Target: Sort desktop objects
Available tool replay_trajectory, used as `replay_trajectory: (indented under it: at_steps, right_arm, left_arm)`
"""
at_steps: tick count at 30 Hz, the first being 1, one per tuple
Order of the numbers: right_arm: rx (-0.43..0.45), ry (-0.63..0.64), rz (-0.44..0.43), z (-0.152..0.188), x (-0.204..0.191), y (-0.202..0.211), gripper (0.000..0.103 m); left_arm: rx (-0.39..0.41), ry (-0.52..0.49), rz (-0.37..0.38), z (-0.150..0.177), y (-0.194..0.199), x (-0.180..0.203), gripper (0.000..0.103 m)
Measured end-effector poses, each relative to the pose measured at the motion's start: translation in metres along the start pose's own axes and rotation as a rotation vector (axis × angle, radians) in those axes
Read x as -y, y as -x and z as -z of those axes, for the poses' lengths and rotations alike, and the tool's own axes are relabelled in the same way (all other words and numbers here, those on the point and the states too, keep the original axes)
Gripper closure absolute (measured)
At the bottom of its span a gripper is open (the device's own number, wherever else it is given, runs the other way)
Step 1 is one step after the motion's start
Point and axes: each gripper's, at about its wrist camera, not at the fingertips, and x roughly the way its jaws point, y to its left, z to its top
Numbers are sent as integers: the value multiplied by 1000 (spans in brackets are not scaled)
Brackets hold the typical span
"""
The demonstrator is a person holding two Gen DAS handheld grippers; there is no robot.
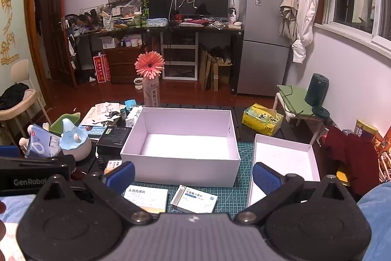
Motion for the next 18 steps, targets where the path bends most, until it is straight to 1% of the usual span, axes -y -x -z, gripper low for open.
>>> replay_trajectory:
  at_steps: [7,11,18]
  right_arm:
    - [12,2,-11,3,0,0,0]
    - [16,6,-15,3,0,0,0]
    - [19,6,-30,5,0,-1,0]
  left_arm:
    - [19,8,-8,2,1,-1,1]
    - [17,14,-12,3,-1,-3,1]
    - [31,-1,-17,5,-2,-2,1]
